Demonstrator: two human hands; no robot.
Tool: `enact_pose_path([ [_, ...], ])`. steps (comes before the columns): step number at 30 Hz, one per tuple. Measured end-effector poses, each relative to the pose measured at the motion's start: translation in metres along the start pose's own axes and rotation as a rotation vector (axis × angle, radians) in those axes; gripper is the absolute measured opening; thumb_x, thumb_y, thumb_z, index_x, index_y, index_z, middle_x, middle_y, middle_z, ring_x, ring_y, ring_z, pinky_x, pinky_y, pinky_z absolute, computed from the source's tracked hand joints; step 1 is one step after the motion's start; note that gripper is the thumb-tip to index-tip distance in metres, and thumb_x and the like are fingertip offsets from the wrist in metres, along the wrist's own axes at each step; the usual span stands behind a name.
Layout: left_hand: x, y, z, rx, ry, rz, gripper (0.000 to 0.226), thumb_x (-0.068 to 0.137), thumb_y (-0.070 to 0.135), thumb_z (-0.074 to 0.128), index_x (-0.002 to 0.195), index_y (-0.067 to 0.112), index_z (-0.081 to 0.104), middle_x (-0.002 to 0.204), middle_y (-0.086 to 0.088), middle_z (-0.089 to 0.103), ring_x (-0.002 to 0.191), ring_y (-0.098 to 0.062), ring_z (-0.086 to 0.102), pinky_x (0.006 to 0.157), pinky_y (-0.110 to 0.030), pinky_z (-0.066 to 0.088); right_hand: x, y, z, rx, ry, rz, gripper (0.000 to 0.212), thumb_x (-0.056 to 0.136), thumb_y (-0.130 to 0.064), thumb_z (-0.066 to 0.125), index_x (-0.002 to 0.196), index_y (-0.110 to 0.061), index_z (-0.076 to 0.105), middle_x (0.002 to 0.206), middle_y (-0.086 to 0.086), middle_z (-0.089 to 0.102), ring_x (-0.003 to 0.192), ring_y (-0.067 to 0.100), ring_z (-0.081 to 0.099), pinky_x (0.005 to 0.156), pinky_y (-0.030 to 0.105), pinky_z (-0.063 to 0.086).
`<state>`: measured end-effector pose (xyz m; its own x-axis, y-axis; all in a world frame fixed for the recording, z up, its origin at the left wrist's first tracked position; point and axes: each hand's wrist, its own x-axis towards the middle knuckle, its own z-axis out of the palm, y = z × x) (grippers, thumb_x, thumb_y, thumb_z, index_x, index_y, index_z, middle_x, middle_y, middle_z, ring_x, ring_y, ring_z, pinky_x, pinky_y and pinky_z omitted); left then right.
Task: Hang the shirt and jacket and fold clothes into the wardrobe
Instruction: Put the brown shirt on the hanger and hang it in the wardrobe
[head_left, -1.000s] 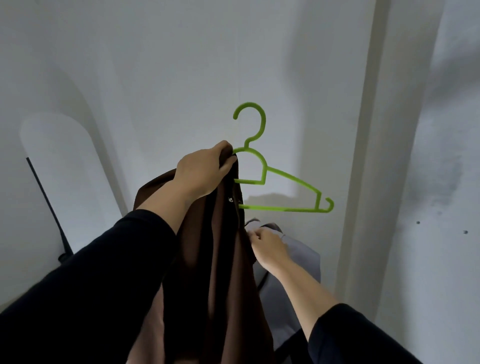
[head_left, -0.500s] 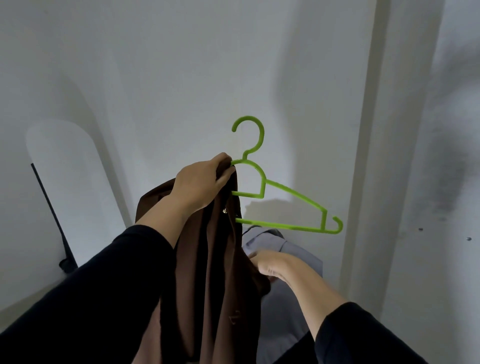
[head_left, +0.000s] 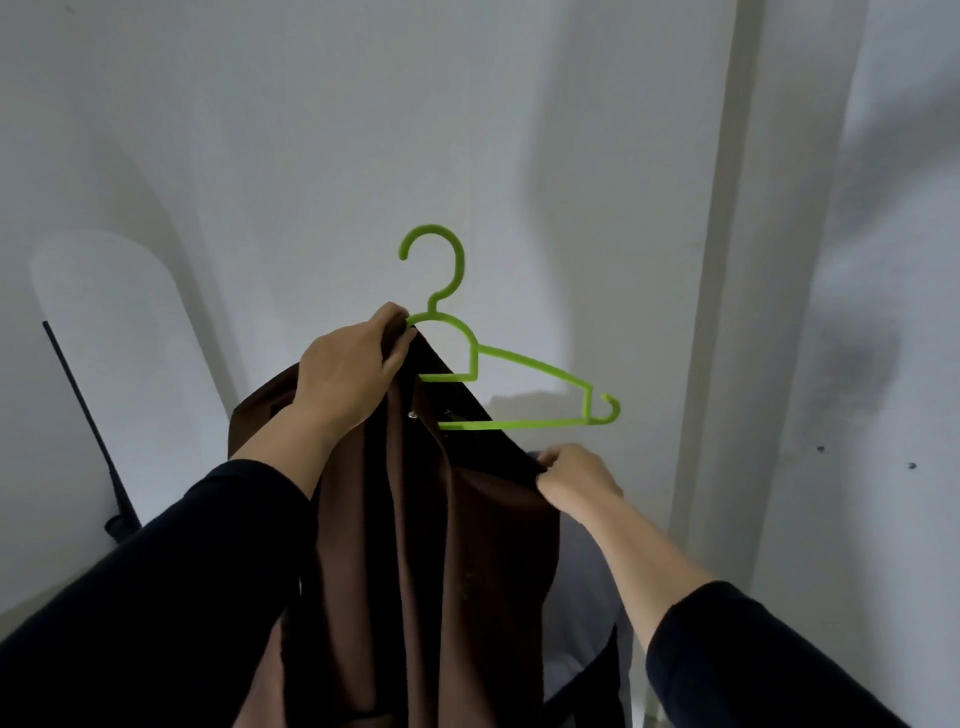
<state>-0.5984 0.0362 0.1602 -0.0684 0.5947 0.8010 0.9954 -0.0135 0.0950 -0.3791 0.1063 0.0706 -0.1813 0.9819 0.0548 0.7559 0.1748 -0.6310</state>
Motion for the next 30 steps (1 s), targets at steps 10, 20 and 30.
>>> enact_pose_path([
  [10,-0.015,-0.027,-0.001,0.038,0.040,-0.056,0.028,0.100,0.038,0.035,0.116,0.018,0.048,0.082,-0.010,0.066,0.074,-0.035,0.060,0.062,-0.033,0.035,0.004,-0.015,-0.044,1.232,-0.177,0.333,0.019,0.093,0.008,0.049,0.077,0.003,0.056,0.078,0.016,0.056,0.070,0.024,0.059,0.094,0.042,0.050],
  [20,-0.022,-0.028,-0.007,0.039,0.156,-0.180,0.032,0.101,0.035,0.033,0.122,0.014,0.044,0.082,-0.018,0.063,0.075,-0.042,0.059,0.066,-0.041,0.042,0.003,-0.042,-0.081,1.449,-0.273,0.303,0.011,0.078,-0.017,0.037,0.077,-0.015,0.048,0.084,0.003,0.054,0.078,0.020,0.050,0.068,0.028,0.031],
  [30,-0.024,-0.025,-0.010,-0.085,0.115,-0.217,0.033,0.101,0.038,0.033,0.122,0.015,0.044,0.086,-0.019,0.064,0.082,-0.043,0.059,0.069,-0.040,0.040,-0.012,-0.040,-0.104,1.326,-0.253,0.185,0.012,0.080,-0.021,0.058,0.069,-0.018,0.060,0.075,-0.001,0.047,0.061,0.014,0.035,0.059,0.028,0.021],
])
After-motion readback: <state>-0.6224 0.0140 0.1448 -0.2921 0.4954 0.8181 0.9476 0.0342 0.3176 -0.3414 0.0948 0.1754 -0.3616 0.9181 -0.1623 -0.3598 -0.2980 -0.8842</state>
